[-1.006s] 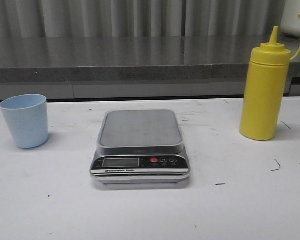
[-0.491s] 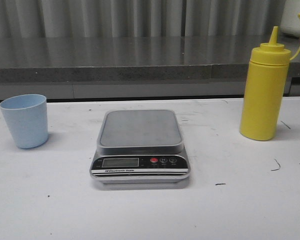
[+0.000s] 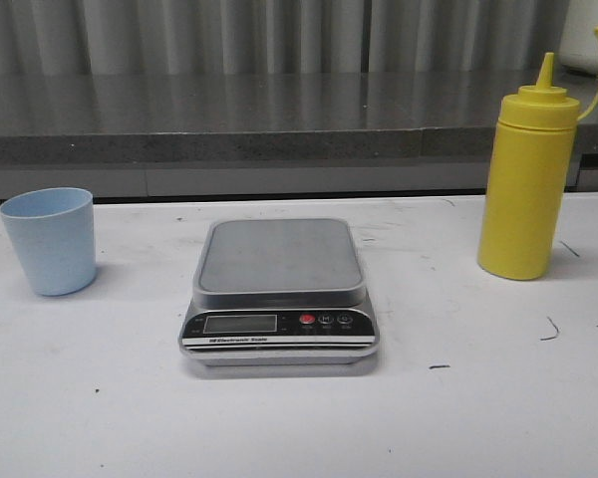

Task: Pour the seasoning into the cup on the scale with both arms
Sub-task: 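Move the left gripper down to the light blue cup and grasp it, then lift the blue cup with the left gripper and lower it onto the scale, then open the left gripper and raise it away from the cup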

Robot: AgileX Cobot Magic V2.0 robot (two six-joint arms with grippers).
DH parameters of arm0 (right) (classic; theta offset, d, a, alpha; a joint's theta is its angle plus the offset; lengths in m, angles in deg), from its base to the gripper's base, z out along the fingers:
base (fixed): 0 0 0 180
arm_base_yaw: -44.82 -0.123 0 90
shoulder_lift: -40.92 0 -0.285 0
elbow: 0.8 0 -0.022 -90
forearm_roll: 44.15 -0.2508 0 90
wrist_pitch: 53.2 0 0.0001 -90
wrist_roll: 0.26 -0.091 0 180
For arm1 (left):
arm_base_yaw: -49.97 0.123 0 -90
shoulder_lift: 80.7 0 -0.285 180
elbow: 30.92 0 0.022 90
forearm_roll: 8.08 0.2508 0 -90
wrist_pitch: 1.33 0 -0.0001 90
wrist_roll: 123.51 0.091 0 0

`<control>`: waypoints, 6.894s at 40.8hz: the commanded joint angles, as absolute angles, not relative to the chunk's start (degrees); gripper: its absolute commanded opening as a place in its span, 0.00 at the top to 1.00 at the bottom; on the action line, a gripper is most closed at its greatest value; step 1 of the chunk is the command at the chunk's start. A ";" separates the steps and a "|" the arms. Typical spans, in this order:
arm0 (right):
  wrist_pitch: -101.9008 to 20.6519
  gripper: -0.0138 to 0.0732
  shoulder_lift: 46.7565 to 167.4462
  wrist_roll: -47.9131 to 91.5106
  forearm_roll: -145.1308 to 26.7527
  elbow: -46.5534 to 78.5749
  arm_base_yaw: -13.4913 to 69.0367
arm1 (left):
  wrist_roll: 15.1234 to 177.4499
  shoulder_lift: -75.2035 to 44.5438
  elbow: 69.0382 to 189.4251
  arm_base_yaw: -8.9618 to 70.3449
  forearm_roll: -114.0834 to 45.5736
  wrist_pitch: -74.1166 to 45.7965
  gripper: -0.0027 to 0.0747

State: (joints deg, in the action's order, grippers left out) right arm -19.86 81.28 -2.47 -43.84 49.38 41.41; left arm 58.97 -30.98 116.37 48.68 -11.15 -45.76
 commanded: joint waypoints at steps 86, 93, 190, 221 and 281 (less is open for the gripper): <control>-23.42 0.35 81.73 -1.91 -43.10 47.88 41.75 | 58.62 35.39 157.89 43.32 -9.96 -49.97 0.99; -23.42 0.35 81.73 -1.91 -43.10 47.88 41.75 | 58.62 34.46 163.04 43.32 -9.70 -56.37 0.99; -23.42 0.35 81.73 -1.91 -43.10 47.88 41.75 | 45.02 39.93 170.18 22.94 -14.63 -48.36 0.90; -23.42 0.35 81.73 -1.91 -43.10 47.88 41.75 | 48.49 30.55 170.27 22.94 -9.04 -49.21 0.49; -23.49 0.35 81.73 -1.91 -43.10 47.88 41.75 | 51.23 -39.26 113.98 22.94 -1.64 -41.84 0.49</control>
